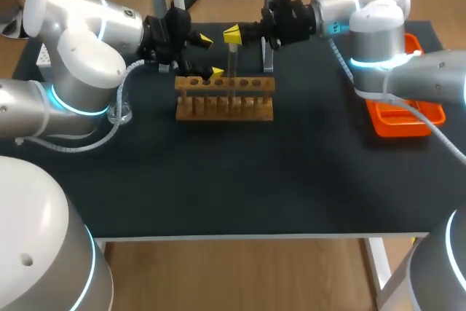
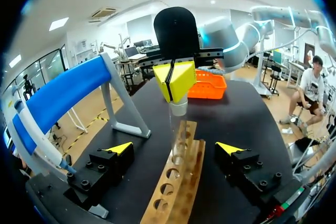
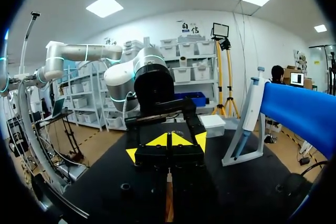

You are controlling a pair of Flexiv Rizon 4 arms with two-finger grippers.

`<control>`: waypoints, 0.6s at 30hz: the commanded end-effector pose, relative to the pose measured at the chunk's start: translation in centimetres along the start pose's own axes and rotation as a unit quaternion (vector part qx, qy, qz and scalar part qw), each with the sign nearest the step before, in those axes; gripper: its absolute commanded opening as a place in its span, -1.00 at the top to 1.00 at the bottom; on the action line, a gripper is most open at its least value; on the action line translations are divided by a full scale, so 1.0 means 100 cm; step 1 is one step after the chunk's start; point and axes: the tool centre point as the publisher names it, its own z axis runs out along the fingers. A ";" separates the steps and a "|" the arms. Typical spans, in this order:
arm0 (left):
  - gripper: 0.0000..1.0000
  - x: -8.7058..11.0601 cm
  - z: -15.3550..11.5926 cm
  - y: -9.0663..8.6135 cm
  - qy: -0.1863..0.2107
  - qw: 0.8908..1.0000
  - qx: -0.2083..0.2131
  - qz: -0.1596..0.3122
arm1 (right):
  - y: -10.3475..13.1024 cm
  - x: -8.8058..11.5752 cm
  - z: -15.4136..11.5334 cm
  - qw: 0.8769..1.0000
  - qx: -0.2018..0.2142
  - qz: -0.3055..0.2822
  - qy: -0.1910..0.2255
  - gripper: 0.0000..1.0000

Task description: Invert the test tube, pick up the pipette, mount the tip to pipette, aspirate from beaker and dispense into the tube, eject the tip, return the pipette, and cap with the stopper.

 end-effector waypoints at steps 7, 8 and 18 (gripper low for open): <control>-1.00 0.000 0.000 0.001 0.001 1.000 0.002 0.001 | 0.000 -0.001 -0.003 1.000 -0.022 -0.005 -0.008 1.00; -1.00 0.000 0.000 0.001 0.001 1.000 0.002 0.001 | 0.004 0.000 -0.004 1.000 -0.027 -0.009 -0.009 1.00; -1.00 0.000 0.000 0.001 0.001 1.000 0.002 0.001 | 0.042 -0.004 -0.037 0.996 -0.060 -0.044 -0.048 -1.00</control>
